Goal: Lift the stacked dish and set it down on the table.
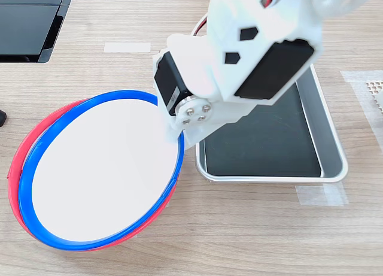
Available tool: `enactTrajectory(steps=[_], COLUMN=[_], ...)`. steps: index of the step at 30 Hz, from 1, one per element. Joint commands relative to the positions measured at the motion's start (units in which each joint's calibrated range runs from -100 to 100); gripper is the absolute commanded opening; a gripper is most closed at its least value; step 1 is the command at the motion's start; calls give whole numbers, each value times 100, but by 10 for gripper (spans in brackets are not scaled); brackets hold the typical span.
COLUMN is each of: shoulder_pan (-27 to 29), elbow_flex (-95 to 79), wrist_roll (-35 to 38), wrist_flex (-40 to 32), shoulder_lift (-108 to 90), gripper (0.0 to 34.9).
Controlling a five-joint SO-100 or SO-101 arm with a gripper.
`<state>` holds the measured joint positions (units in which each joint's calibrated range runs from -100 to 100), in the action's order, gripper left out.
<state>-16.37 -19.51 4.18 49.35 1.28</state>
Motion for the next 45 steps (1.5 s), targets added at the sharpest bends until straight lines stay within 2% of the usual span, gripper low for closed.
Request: enactTrajectory(steps=[1,7,13,20,35,45], shoulder_pan=[-71,-24,80,503,2705,3270], elbow_flex=[281,317,271,244,108,-38], wrist_roll=[-20,-34,-20,34,874,1055], wrist_flex=[-217,-358,-168,63,286,-250], shoulder_lift=[-21,-217,-601,-1326,-1591,-721], gripper=[2,1,1,0,0,0])
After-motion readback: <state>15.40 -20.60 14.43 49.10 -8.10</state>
